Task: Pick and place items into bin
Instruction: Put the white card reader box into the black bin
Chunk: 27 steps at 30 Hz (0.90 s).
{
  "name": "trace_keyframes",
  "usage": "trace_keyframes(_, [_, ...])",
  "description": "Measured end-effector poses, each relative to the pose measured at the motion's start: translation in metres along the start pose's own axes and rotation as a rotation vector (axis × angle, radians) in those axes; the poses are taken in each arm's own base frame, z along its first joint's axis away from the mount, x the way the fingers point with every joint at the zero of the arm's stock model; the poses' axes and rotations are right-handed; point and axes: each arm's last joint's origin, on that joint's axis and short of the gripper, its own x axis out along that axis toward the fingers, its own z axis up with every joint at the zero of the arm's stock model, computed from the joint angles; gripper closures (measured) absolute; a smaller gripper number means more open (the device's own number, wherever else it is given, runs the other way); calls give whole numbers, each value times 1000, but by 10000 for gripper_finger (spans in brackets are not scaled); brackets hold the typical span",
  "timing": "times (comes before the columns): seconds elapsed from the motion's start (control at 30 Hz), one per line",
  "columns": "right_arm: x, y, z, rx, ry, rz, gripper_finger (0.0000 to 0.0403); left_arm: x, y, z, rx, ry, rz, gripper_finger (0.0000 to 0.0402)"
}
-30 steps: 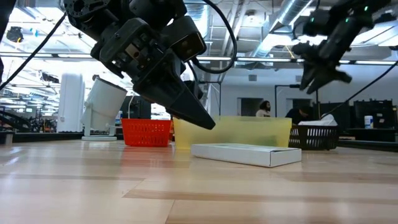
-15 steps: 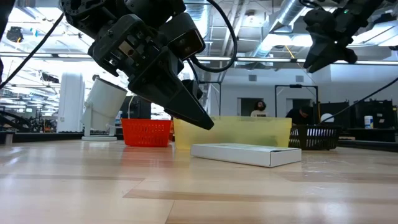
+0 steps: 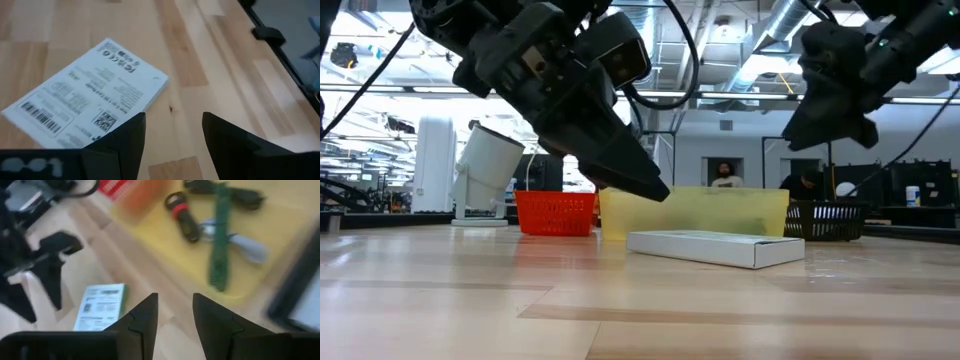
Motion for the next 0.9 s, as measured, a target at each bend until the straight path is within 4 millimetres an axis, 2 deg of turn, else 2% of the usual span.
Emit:
trace_keyframes(0.2, [26,19,-22,-53,34,16,284,1,0,-5,-99,23,103,214])
trace_keyframes(0.47, [53,28,-45,-131,106,4,284,-4,3,-15,-139,134,197,214])
trace_keyframes(0.7, [54,35,-54,-166,129,42,284,-3,-6,-18,-154,145,173,214])
trace_keyframes(0.9, [51,38,-59,-195,143,65,284,-3,-5,-25,-258,206,195,214])
